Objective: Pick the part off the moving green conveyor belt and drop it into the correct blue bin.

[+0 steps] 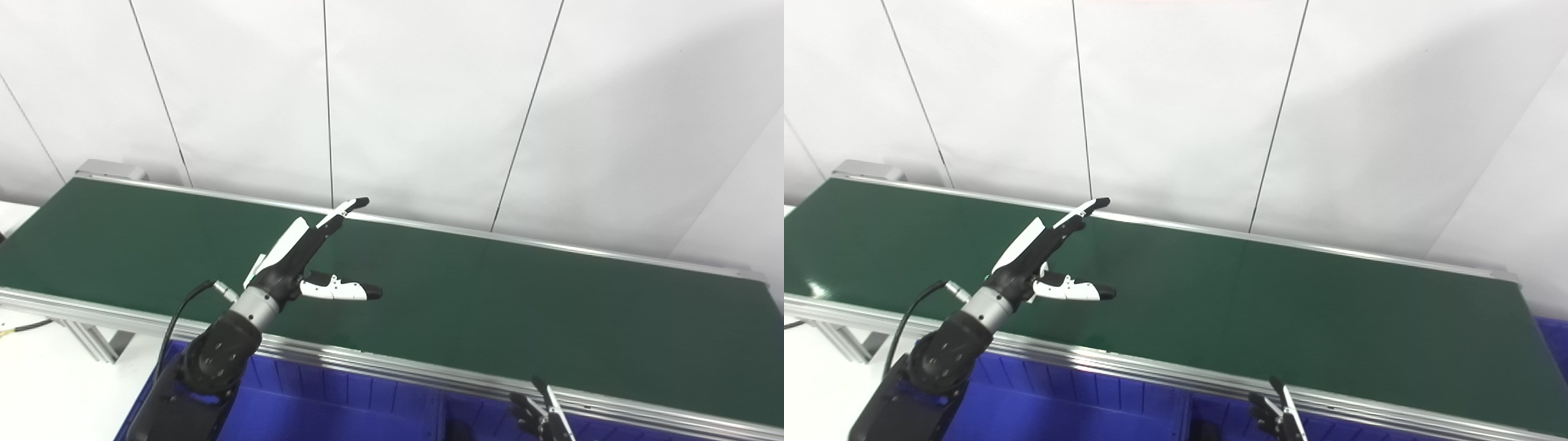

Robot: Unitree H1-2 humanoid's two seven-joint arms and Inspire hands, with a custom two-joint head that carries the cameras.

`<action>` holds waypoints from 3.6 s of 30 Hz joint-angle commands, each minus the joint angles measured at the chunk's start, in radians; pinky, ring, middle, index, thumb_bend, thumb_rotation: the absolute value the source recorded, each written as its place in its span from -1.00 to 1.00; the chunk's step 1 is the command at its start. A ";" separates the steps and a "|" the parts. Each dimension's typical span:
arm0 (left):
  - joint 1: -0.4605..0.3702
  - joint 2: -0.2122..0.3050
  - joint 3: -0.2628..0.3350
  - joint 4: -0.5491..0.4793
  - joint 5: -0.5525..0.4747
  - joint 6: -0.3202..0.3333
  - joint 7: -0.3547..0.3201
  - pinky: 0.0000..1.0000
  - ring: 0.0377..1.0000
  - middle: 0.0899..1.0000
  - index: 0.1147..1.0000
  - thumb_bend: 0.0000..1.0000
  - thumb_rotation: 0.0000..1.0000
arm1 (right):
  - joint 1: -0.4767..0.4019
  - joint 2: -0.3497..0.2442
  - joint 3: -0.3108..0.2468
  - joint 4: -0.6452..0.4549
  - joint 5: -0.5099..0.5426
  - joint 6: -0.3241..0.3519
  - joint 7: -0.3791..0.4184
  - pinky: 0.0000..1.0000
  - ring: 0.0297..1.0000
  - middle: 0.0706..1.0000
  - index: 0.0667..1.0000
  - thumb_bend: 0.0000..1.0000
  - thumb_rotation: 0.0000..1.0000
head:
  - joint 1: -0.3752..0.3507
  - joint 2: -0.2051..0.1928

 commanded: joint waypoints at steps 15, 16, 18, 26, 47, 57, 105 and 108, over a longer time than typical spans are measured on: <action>-0.203 0.154 -0.121 0.215 0.247 -0.009 0.022 0.97 1.00 1.00 0.94 0.84 -0.50 | -0.016 -0.017 -0.011 0.012 0.021 -0.115 0.010 0.64 0.68 0.70 0.97 0.32 0.57 | 0.032 0.002; -0.210 0.160 -0.131 0.229 0.267 -0.009 0.025 0.99 1.00 1.00 0.94 0.85 -0.51 | -0.016 -0.018 -0.011 0.011 0.023 -0.113 0.011 0.63 0.68 0.70 0.97 0.31 0.56 | 0.034 0.003; -0.221 0.167 -0.147 0.252 0.293 -0.008 0.028 1.00 1.00 0.99 0.93 0.87 -0.52 | -0.016 -0.019 -0.012 0.011 0.027 -0.112 0.014 0.63 0.68 0.70 0.97 0.33 0.57 | 0.037 0.004; -0.261 0.179 -0.207 0.344 0.383 0.005 0.022 1.00 1.00 1.00 0.92 0.92 -0.60 | -0.011 -0.032 -0.021 0.012 0.040 -0.120 0.027 0.63 0.68 0.72 0.99 0.31 0.57 | 0.052 0.005; -0.292 0.112 -0.237 0.521 0.375 0.007 0.064 0.43 0.56 0.72 0.65 0.32 -1.00 | 0.003 -0.035 -0.041 0.010 0.079 -0.152 0.040 0.65 0.71 0.73 0.99 0.27 0.55 | 0.080 0.007; -0.314 0.072 -0.246 0.544 0.332 0.042 0.038 -0.24 -0.12 -0.08 -0.17 0.03 -1.00 | 0.008 -0.036 -0.047 0.007 0.084 -0.152 0.044 0.68 0.73 0.74 1.00 0.29 0.59 | 0.088 0.009; 0.268 0.034 -0.126 -0.034 -0.009 -0.180 -0.024 -0.54 -0.46 -0.25 -0.15 0.02 -1.00 | 0.045 0.086 -0.004 -0.147 -0.069 -0.001 0.003 0.63 0.68 0.72 0.96 0.44 0.63 | -0.282 0.139; 0.268 0.049 -0.150 -0.054 0.023 -0.114 -0.058 -0.59 -0.50 -0.28 -0.15 0.01 -1.00 | 0.043 0.091 -0.003 -0.150 -0.073 0.000 0.000 0.61 0.67 0.72 0.95 0.44 0.64 | -0.287 0.157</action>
